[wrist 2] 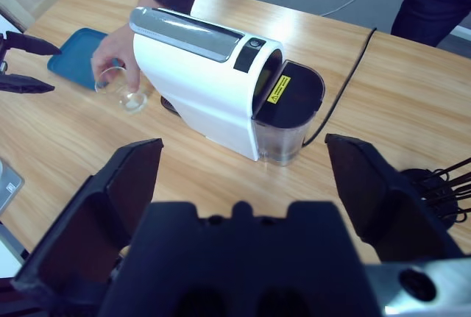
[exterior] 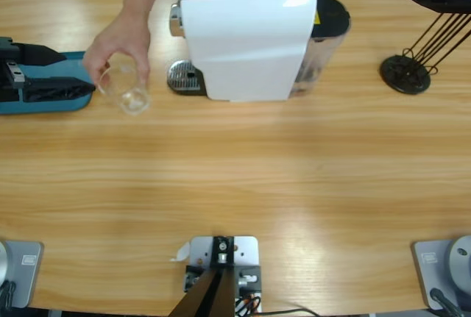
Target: Pour coffee
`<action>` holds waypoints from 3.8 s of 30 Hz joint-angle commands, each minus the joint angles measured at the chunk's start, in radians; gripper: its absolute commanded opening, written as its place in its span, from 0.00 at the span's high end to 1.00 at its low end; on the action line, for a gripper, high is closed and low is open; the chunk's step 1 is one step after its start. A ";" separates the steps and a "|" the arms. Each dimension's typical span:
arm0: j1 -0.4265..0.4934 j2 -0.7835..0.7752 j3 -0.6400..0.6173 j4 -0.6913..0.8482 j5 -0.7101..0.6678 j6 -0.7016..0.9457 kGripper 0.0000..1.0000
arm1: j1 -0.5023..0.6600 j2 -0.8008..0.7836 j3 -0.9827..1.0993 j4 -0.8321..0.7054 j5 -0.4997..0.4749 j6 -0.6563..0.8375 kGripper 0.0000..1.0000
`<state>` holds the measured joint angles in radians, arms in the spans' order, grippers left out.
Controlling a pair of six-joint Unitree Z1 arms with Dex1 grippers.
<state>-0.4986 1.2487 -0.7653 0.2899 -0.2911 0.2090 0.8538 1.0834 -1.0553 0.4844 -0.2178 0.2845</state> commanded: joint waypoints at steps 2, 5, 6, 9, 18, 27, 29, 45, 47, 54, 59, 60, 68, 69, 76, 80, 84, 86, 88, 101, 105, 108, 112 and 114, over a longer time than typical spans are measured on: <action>-0.017 0.029 0.136 -0.103 0.088 -0.016 0.00 | -0.010 -0.073 0.065 0.024 0.014 0.013 0.00; -0.068 0.011 0.233 -0.201 0.111 -0.019 0.00 | -0.010 -0.084 0.069 0.033 0.015 0.013 0.00; -0.097 -0.006 0.267 -0.247 0.121 -0.019 0.00 | -0.010 -0.082 0.070 0.033 0.017 0.013 0.00; -0.145 -0.031 0.347 -0.352 0.193 -0.028 0.00 | -0.010 -0.073 0.067 0.033 0.035 0.013 0.00; -0.155 0.145 0.384 -0.596 0.265 -0.039 0.00 | -0.010 -0.055 0.061 0.041 0.081 0.015 0.00; -0.155 0.252 0.391 -0.716 0.263 -0.043 0.00 | -0.010 0.040 0.014 0.033 0.095 0.015 0.00; -0.155 0.273 0.393 -0.737 0.262 -0.043 0.00 | -0.010 0.051 0.008 0.030 0.095 0.015 0.00; -0.144 0.378 0.405 -0.848 0.263 -0.058 0.00 | -0.010 0.057 0.010 0.031 0.095 0.013 0.00; -0.141 0.395 0.409 -0.876 0.264 -0.070 0.00 | -0.010 0.058 0.011 0.031 0.096 0.014 0.00; -0.131 0.456 0.430 -0.958 0.270 -0.077 0.00 | -0.010 0.052 0.019 0.041 0.100 0.015 0.00; -0.125 0.471 0.443 -1.005 0.275 -0.093 0.09 | -0.010 0.056 0.021 0.042 0.103 0.015 0.00; -0.124 0.477 0.444 -1.006 0.277 -0.094 0.11 | -0.010 0.057 0.020 0.041 0.103 0.015 0.00; -0.129 0.536 0.485 -1.106 0.277 -0.126 0.44 | -0.010 0.059 0.018 0.040 0.103 0.016 0.00; -0.130 0.541 0.490 -1.121 0.277 -0.131 0.47 | -0.010 0.059 0.018 0.040 0.103 0.016 0.00; -0.132 0.520 0.507 -1.150 0.279 -0.142 0.77 | -0.010 0.053 0.019 0.040 0.103 0.016 0.00; -0.132 0.400 0.490 -1.056 0.238 -0.112 0.77 | -0.010 0.055 0.023 0.037 0.103 0.016 0.00; -0.132 0.288 0.402 -0.816 0.144 -0.009 0.77 | -0.010 0.041 0.034 0.037 0.104 0.018 0.00; -0.132 0.278 0.351 -0.727 0.079 0.023 0.78 | -0.010 0.029 0.037 0.038 0.103 0.018 0.00; -0.128 0.275 0.315 -0.687 0.031 0.032 1.00 | -0.010 0.023 0.039 0.039 0.103 0.018 0.00; 0.047 0.479 -0.009 -0.381 -0.163 0.346 1.00 | -0.010 0.019 0.041 0.040 0.101 0.017 0.00; 0.055 0.541 -0.028 -0.419 -0.269 0.394 1.00 | -0.010 0.013 0.064 0.040 0.103 0.017 0.00; 0.057 0.581 -0.062 -0.418 -0.330 0.444 1.00 | -0.010 0.020 0.071 0.036 0.101 0.017 0.00; 0.051 0.612 -0.101 -0.417 -0.329 0.482 1.00 | -0.010 0.030 0.071 0.037 0.103 0.017 0.00; 0.049 0.628 -0.111 -0.419 -0.330 0.490 1.00 | -0.010 0.031 0.070 0.039 0.104 0.017 0.00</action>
<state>-0.4501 1.7856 -0.8308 -0.1146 -0.5964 0.6560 0.8537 1.1203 -1.0243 0.5129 -0.1347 0.2903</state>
